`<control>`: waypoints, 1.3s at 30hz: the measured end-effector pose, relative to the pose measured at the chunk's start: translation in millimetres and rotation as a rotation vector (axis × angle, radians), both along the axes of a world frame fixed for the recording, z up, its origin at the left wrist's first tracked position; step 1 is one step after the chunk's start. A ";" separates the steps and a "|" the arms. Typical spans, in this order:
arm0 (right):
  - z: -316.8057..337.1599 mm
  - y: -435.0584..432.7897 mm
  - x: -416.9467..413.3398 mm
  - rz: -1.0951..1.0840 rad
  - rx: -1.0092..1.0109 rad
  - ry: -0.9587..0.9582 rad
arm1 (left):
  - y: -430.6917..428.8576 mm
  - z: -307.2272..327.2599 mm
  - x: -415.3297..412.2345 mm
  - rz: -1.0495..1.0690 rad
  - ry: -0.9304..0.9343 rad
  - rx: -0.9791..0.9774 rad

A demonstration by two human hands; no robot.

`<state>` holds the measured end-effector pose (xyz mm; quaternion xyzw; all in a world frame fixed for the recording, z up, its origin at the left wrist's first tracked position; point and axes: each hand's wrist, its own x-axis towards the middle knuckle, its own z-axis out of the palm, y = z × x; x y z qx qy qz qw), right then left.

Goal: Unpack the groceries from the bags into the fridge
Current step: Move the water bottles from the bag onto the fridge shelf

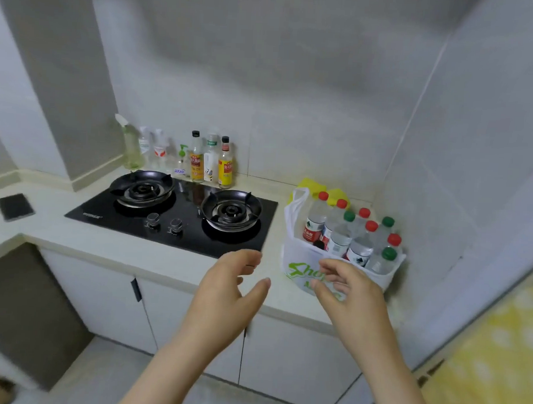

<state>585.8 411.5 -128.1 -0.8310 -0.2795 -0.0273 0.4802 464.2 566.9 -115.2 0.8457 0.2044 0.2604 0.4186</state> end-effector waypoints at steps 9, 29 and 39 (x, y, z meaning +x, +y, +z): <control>1.8 45.7 52.8 -0.140 0.006 0.036 | 64.7 4.1 75.0 -0.128 -0.002 -0.018; -19.4 57.1 211.4 -0.207 -0.048 0.087 | 90.1 -23.1 222.4 -0.170 0.077 -0.069; -43.0 53.2 294.0 -0.171 -0.183 0.067 | 66.4 -61.5 293.3 -0.164 0.143 -0.058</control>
